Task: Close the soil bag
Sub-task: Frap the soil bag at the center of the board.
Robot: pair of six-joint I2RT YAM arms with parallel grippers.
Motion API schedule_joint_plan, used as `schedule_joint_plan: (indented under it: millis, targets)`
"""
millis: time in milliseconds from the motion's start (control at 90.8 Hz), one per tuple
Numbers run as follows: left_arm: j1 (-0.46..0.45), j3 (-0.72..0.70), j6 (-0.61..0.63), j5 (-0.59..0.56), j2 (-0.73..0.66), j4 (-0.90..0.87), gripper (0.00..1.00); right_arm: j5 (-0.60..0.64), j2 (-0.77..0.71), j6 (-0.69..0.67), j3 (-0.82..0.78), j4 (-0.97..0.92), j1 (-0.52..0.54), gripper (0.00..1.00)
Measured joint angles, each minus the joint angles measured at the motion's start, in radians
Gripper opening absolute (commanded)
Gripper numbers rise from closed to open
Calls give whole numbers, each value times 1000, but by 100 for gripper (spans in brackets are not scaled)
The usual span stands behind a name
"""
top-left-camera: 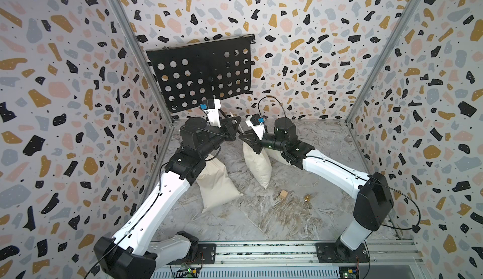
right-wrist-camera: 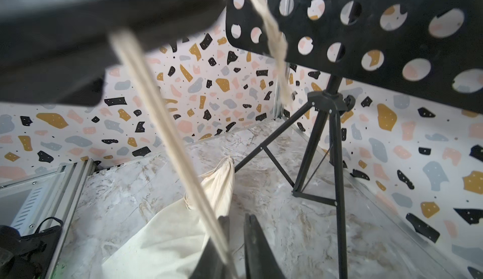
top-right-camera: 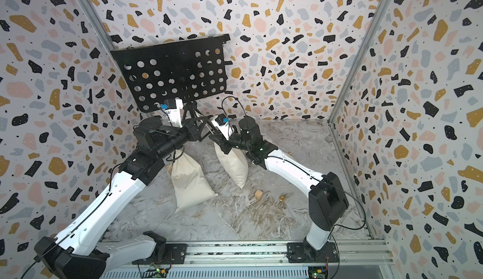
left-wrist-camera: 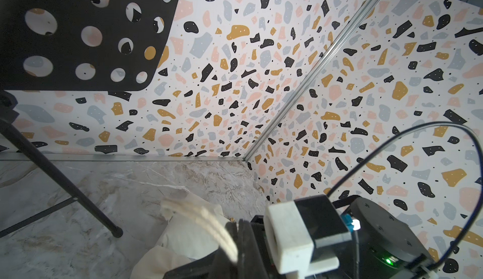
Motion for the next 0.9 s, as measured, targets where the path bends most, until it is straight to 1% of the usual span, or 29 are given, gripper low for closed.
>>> schedule_joint_plan:
  millis: [154,319,440,573,694,903]
  targets:
    - [-1,35,24,-1,-20,-109,0,24,3,-29,-68,83,-5,15]
    - [-8,136,85,-8,-16,-323,0,27,-6,-41,-164,235,-22,9]
    - [-14,192,134,-31,-15,-422,0,27,-16,-41,-177,254,-38,9]
    - [-25,252,194,-52,-15,-471,0,19,-56,-42,-172,248,-57,13]
    - [-34,303,233,-54,-15,-481,0,27,-94,-53,-157,225,-65,14]
    - [-34,314,256,-79,-15,-484,0,81,-89,-65,-133,164,-68,18]
